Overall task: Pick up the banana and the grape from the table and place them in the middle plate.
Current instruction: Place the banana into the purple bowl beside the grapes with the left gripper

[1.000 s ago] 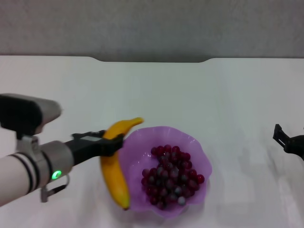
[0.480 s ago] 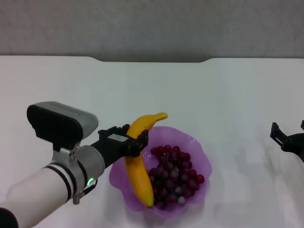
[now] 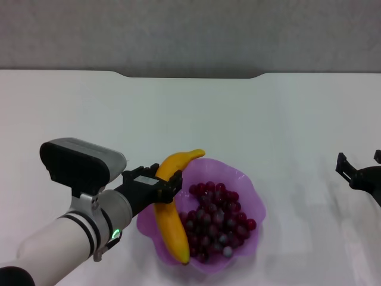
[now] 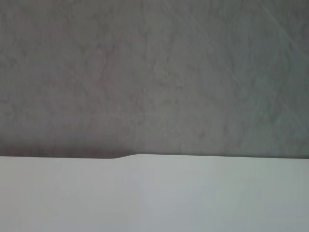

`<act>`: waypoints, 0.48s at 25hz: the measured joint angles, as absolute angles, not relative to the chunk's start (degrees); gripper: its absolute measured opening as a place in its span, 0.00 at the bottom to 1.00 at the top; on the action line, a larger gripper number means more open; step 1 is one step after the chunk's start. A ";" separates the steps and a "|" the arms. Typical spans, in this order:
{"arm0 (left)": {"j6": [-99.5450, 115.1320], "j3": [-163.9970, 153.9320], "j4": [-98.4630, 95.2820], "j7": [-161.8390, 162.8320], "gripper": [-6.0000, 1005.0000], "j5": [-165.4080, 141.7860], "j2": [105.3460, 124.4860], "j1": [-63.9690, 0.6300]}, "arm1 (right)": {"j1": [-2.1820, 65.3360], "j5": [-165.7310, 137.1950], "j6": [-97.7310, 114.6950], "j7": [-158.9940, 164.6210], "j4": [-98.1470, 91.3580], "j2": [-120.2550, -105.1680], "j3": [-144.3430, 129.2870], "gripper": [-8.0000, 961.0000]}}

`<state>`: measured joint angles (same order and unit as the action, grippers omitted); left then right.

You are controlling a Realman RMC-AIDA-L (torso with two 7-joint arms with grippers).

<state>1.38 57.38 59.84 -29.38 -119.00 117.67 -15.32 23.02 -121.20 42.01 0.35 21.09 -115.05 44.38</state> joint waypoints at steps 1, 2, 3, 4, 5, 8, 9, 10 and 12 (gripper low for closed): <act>1.57 57.35 59.78 -29.36 0.67 -119.00 117.68 -15.21 | 22.96 -121.20 42.01 0.35 21.09 -115.05 44.38 0.92; 1.57 57.35 59.78 -29.36 0.67 -119.00 117.68 -15.21 | 22.96 -121.20 42.01 0.35 21.09 -115.05 44.38 0.92; 1.70 57.31 59.78 -29.36 0.67 -119.00 117.68 -15.15 | 22.91 -121.20 42.01 0.35 21.09 -115.05 44.38 0.92; 2.10 57.11 59.78 -29.35 0.68 -119.00 117.68 -15.08 | 22.86 -121.20 42.01 0.35 21.09 -115.05 44.38 0.92; 2.61 56.77 59.80 -29.35 0.68 -119.00 117.68 -15.00 | 22.86 -121.20 42.01 0.35 21.10 -115.03 44.38 0.92; 3.66 55.99 60.17 -29.34 0.69 -119.00 117.59 -14.69 | 22.88 -121.20 42.01 0.35 21.10 -114.98 44.38 0.92; 3.78 55.90 60.35 -29.34 0.69 -119.00 117.56 -14.56 | 22.88 -121.20 42.01 0.35 21.10 -114.97 44.38 0.92; 3.89 55.90 60.56 -29.34 0.70 -119.00 117.53 -14.32 | 22.88 -121.20 42.01 0.35 21.10 -114.97 44.38 0.92; 4.48 55.99 61.04 -29.36 0.75 -119.01 117.45 -13.65 | 22.88 -121.20 42.01 0.35 21.10 -114.96 44.38 0.92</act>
<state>4.48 55.99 61.04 -29.36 -119.01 117.45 -13.65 22.88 -121.20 42.01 0.35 21.10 -114.96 44.38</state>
